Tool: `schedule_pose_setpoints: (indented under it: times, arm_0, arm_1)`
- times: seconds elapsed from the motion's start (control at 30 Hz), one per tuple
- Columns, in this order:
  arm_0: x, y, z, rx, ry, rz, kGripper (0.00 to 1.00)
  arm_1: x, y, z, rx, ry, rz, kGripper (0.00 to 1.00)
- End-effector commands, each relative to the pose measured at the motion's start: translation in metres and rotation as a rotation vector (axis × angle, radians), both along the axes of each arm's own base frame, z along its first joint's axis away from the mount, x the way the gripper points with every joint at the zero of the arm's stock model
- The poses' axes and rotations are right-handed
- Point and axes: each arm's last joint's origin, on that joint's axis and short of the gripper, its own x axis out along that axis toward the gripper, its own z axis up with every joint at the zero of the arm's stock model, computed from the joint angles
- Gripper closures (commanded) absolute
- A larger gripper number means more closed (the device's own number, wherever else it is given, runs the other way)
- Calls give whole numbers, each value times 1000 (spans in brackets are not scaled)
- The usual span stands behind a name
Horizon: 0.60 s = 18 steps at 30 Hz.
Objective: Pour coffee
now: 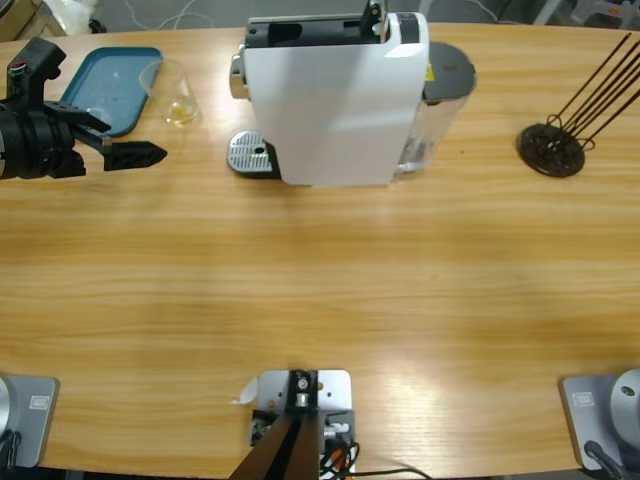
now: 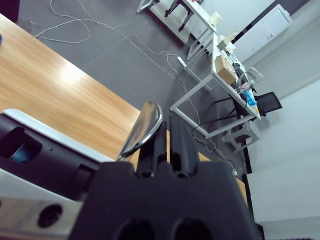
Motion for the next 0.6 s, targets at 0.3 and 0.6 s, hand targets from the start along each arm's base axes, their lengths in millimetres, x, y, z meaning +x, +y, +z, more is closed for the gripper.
schedule_pose_setpoints:
  times: [0.3, 0.6]
  arm_0:
    - [0, -3, -17, 35, 45, -28, 18]
    - [0, -4, -19, 39, 52, -30, 18]
  arm_1:
    - [-13, 65, -55, -94, 85, 133, 1000]
    - [-10, 78, -76, -111, 133, 178, 1000]
